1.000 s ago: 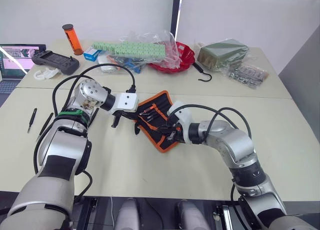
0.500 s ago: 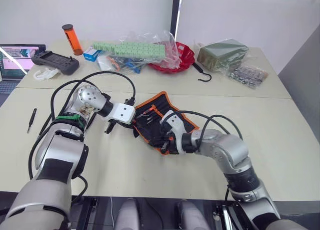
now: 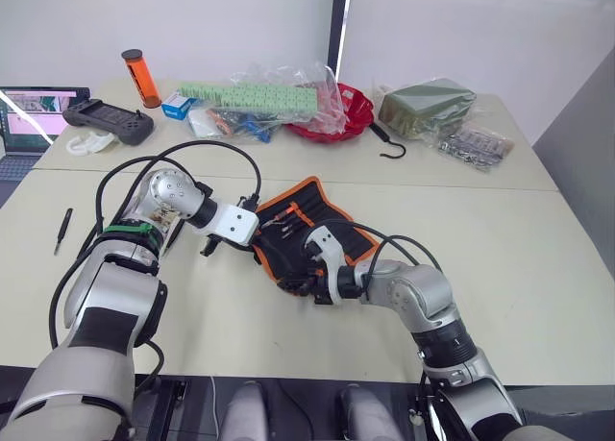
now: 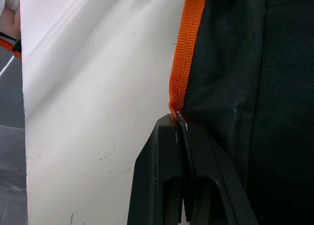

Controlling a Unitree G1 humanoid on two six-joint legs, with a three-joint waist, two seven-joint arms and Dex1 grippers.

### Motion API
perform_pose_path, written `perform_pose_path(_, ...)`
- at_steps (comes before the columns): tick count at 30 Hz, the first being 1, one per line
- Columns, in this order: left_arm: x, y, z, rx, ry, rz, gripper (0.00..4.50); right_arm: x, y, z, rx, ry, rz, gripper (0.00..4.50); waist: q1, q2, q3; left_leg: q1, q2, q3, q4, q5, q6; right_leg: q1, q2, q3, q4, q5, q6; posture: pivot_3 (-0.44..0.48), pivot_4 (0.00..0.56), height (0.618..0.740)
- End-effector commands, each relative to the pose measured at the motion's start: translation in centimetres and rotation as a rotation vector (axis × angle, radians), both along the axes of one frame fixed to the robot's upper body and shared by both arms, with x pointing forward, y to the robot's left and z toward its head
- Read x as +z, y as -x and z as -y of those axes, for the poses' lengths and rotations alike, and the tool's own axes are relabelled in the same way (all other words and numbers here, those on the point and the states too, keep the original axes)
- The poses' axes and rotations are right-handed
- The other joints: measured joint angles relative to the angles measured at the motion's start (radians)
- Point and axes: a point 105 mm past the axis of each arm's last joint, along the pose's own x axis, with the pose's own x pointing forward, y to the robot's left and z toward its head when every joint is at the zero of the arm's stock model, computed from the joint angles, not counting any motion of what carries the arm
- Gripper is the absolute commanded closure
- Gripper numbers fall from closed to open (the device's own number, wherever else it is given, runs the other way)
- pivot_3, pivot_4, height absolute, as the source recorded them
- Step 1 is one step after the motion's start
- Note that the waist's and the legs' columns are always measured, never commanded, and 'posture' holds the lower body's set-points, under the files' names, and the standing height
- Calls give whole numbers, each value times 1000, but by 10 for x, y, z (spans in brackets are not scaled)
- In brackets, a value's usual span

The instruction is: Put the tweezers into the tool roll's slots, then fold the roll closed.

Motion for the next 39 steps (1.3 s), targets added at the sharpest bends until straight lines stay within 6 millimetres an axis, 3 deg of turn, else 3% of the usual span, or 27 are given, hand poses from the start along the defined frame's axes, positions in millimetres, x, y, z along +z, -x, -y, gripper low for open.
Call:
perform_pose_path(1,-4,5,-17,55,-23,-78,2319,-18,6,6,-12,16,-78,4500,-2,0,0,0,0,0,0,0,0,0,0,0,0,0,0,0,150,737)
perform_pose_path(8,43,-7,-23,296,311,-181,12,-17,12,3,20,-2,-87,4500,-7,0,0,-1,0,-2,0,0,0,0,0,-1,0,0,0,0,150,737)
perform_pose_path(14,69,-1,1,331,605,-355,12,-14,14,5,43,3,-64,4500,-5,0,0,-1,0,-4,0,0,0,1,0,-2,0,0,0,0,150,737)
perform_pose_path(17,68,4,15,364,677,-419,820,-14,13,6,45,12,-55,4500,-7,0,0,-1,0,-4,0,0,0,1,0,-2,0,0,0,0,150,737)
perform_pose_path(23,41,24,29,450,691,-481,2779,-16,12,6,45,28,-45,4500,-14,0,0,-1,0,-5,0,0,0,1,0,-2,1,0,0,0,150,737)
perform_pose_path(26,28,28,30,500,681,-468,3811,-16,12,5,47,27,-44,4500,-13,0,0,-1,0,-5,0,0,0,1,0,-2,1,0,0,0,150,737)
perform_pose_path(28,10,23,28,554,631,-365,4467,-16,12,5,49,26,-43,4500,-10,0,0,-1,0,-5,0,1,-1,1,0,-2,1,0,0,0,150,737)
perform_pose_path(38,-16,10,22,679,675,-248,4467,-11,15,3,89,13,-22,4500,-6,0,0,0,-1,-5,1,1,0,2,1,-2,1,0,0,0,150,737)
perform_pose_path(39,-19,11,22,681,669,-257,4490,-10,16,3,95,11,-19,4216,-6,0,0,0,-1,-5,1,1,0,2,1,-2,1,0,0,0,150,737)
